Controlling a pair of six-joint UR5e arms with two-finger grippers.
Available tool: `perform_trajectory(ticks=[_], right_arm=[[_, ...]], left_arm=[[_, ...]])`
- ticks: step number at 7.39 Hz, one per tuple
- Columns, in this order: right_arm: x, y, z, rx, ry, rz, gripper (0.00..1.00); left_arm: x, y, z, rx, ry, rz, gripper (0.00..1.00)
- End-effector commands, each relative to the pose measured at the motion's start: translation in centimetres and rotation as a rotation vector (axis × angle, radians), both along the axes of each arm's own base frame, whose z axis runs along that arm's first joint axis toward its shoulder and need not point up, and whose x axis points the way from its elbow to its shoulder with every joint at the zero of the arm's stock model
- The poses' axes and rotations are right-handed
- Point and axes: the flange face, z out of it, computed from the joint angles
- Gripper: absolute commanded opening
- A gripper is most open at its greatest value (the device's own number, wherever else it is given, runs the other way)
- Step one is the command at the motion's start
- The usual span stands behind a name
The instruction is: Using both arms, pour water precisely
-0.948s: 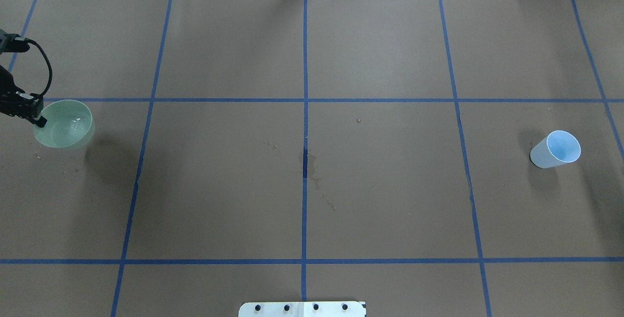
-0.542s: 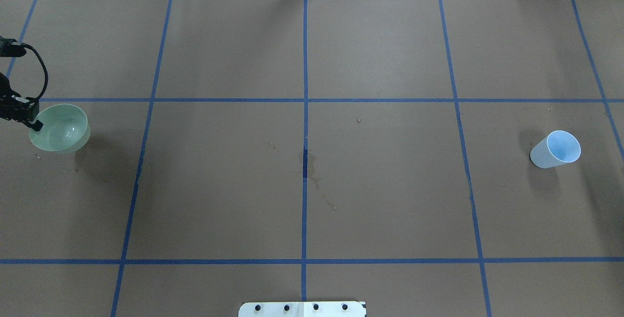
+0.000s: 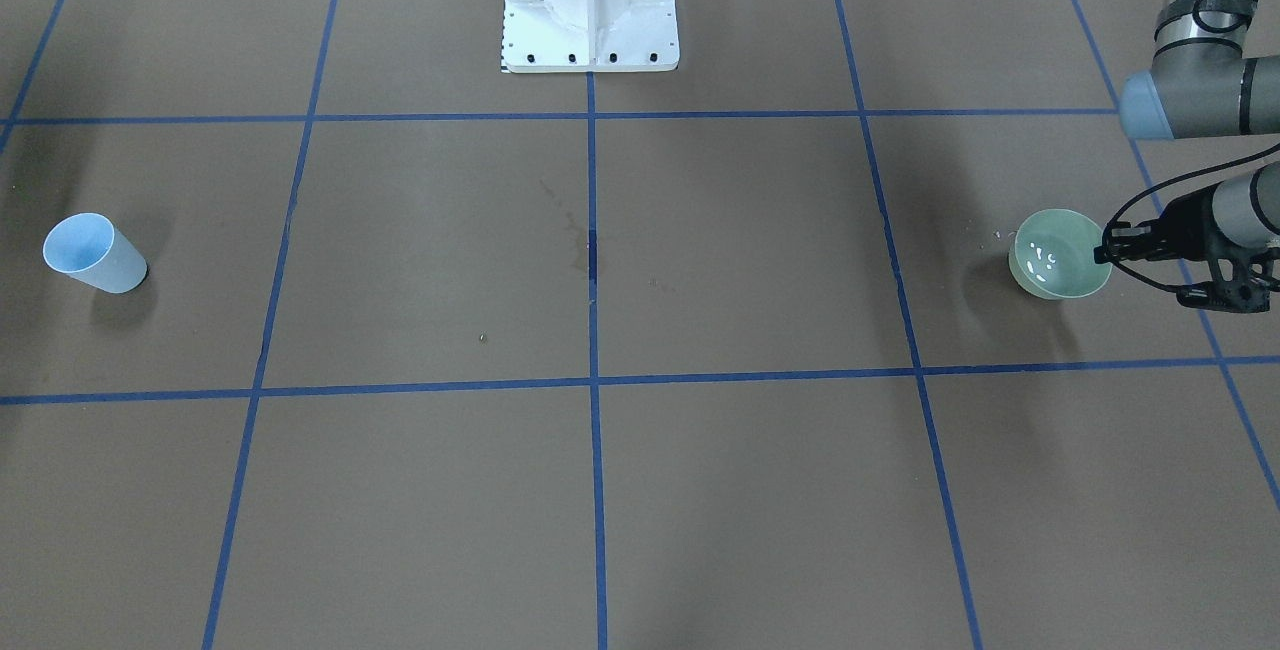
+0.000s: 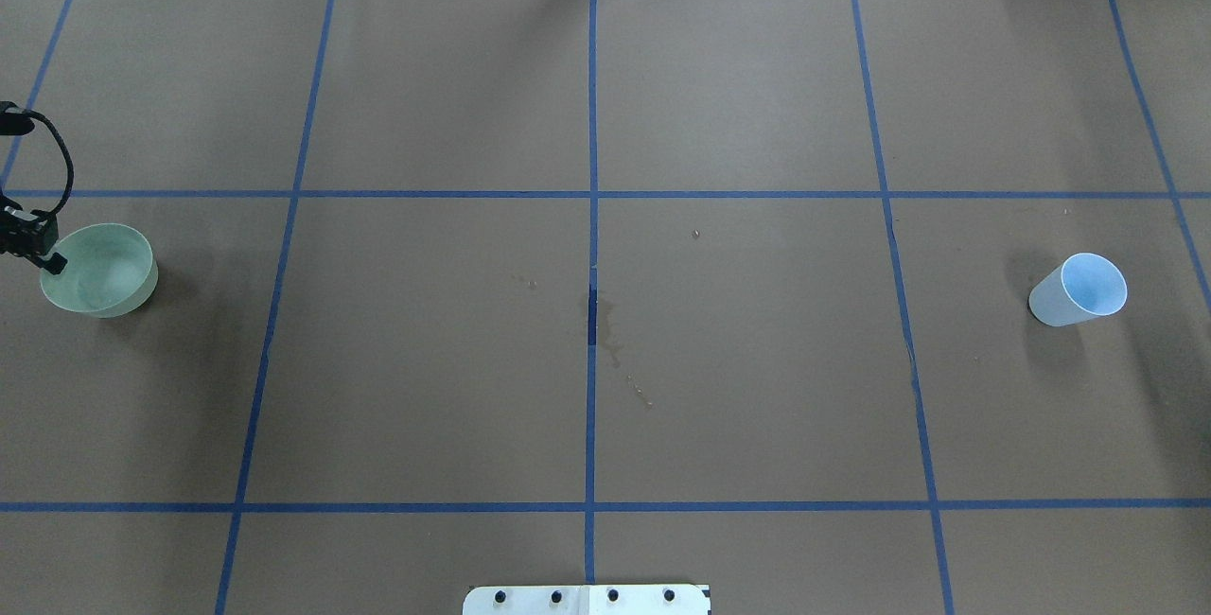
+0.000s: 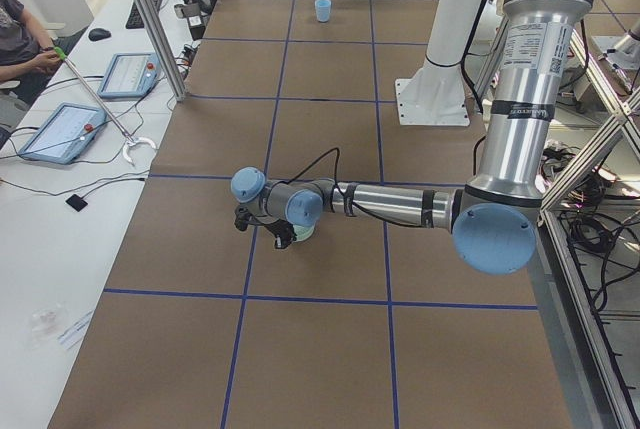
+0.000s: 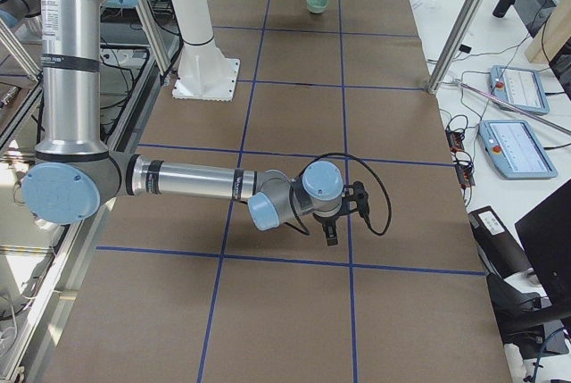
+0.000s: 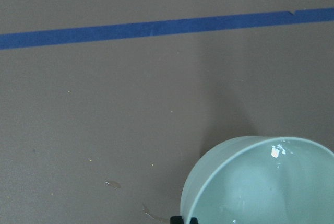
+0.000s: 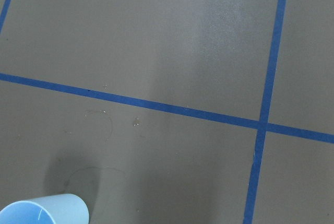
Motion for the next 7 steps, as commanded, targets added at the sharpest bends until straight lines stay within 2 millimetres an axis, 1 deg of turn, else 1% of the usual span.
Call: perform_trajectory(ticks=[1,2,3,4,5,6,7], right_arm=[[0.0,0.0,0.0,0.0,0.0,0.0,0.99],[0.0,-0.1,-0.1,0.002,0.0,0.0,0.99],[0.1,-0.1,-0.2,0.004,0.0,0.001,0.99],[0.1,-0.3,-0.6,0.015,-0.002,0.002,0.99],[0.4,-0.3,-0.7,0.015,0.001,0.009,0.99],[-0.4,-0.5,-0.7,0.013,0.017,-0.002,0.99],[-0.3,-0.8,-0.6,0.003,0.033,0.004,0.99]], left_arm=[[0.0,0.1,0.3,0.001,-0.001,0.001,0.43],[0.0,0.1,0.3,0.003,0.0,0.001,0.65],[0.0,0.0,-0.1,0.007,0.002,0.0,1.0],[-0.8,-0.5,-0.9,0.031,0.014,-0.019,1.0],[-2.9,-1.4,-1.9,0.055,0.023,-0.06,1.0],[-3.7,-1.5,-3.9,0.095,0.025,-0.075,1.0],[-5.9,-2.0,-4.9,0.131,0.003,-0.118,1.0]])
